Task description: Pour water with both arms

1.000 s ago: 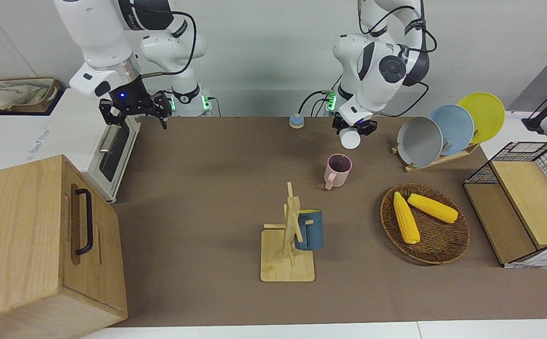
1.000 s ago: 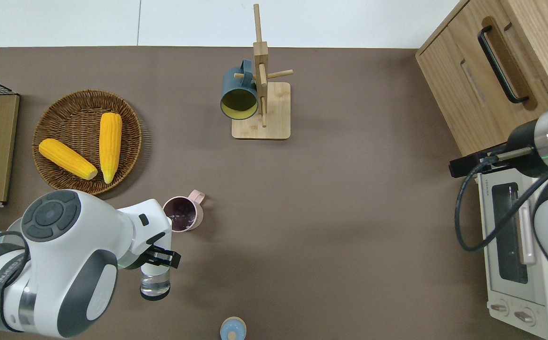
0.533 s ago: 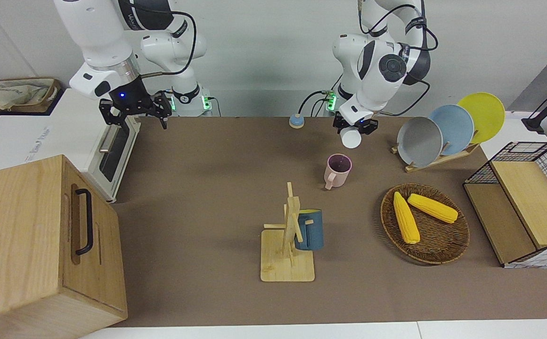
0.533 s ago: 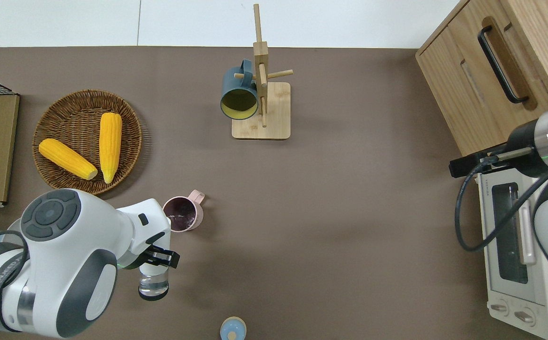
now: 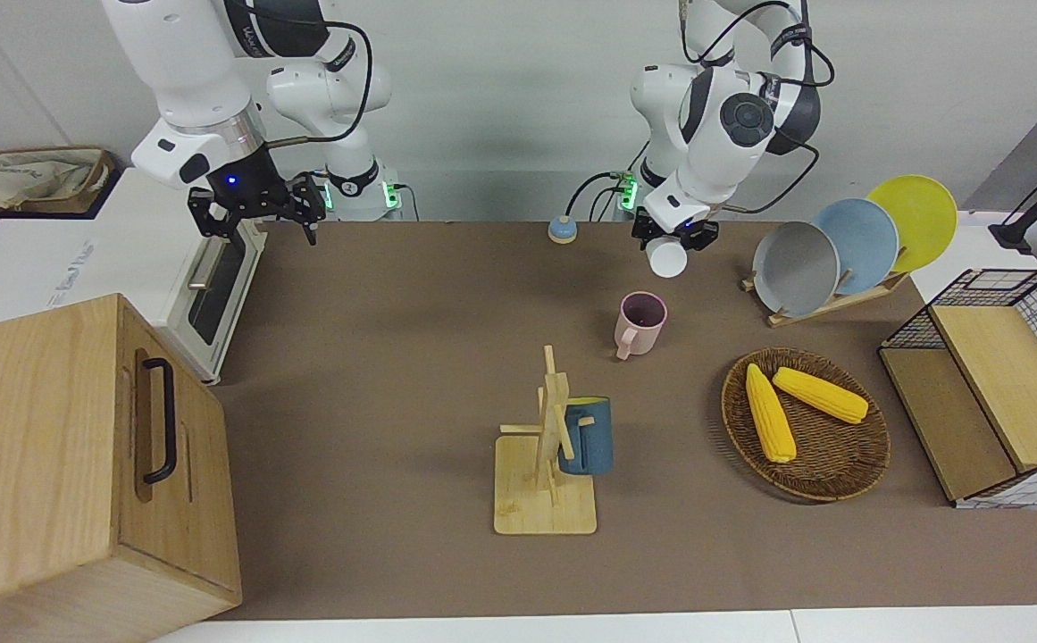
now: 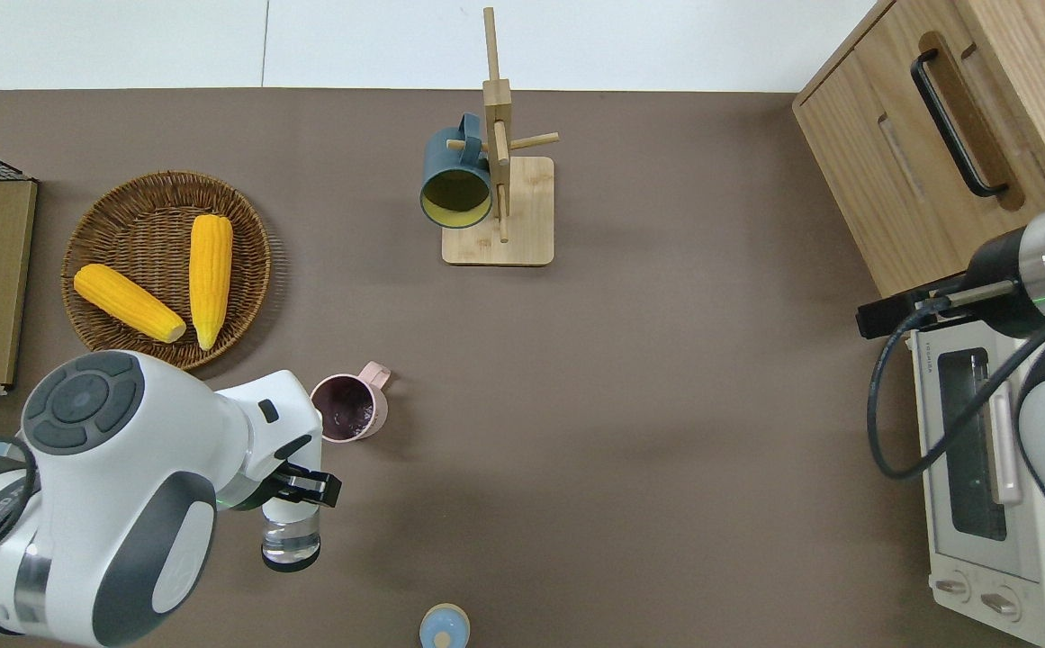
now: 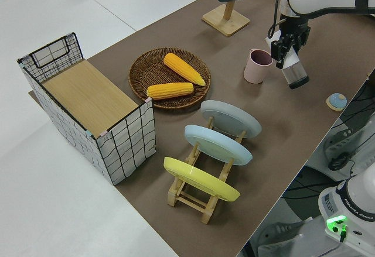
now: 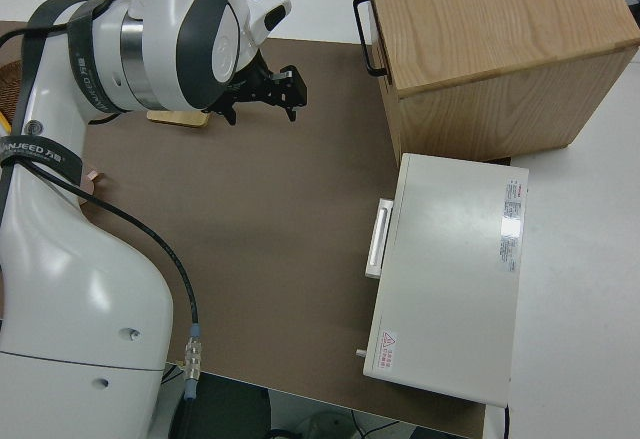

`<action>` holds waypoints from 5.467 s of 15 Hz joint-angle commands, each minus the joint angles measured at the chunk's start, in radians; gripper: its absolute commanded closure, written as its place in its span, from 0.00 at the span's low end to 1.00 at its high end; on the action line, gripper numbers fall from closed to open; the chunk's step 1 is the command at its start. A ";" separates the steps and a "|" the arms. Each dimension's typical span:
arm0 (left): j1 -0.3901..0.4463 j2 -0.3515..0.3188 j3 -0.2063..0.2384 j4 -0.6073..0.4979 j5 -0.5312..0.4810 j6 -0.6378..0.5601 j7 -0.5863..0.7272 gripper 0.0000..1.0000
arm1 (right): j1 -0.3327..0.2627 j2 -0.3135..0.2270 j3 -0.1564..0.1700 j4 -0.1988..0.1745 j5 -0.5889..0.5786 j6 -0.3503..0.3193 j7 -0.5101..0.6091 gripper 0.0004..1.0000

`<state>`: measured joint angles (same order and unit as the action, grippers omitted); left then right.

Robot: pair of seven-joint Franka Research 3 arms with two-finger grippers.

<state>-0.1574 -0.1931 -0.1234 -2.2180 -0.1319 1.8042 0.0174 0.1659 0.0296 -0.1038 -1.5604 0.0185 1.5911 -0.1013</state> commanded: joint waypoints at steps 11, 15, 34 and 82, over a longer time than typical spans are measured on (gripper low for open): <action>0.002 -0.298 -0.010 -0.338 -0.005 0.404 -0.112 1.00 | 0.000 -0.005 -0.002 0.002 -0.005 -0.010 -0.014 0.01; 0.096 -0.308 -0.009 -0.327 0.188 0.474 -0.181 1.00 | 0.000 -0.005 -0.002 0.003 -0.005 -0.010 -0.014 0.01; 0.248 -0.123 0.290 0.233 0.213 0.558 -0.008 1.00 | 0.000 -0.005 -0.002 0.002 -0.005 -0.010 -0.014 0.01; 0.412 0.578 0.488 0.659 -0.738 0.647 1.046 1.00 | 0.000 -0.005 -0.002 0.003 -0.005 -0.010 -0.014 0.01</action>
<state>0.2444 0.3684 0.3709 -1.5927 -0.8379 2.4314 1.0323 0.1659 0.0296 -0.1038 -1.5604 0.0185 1.5911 -0.1013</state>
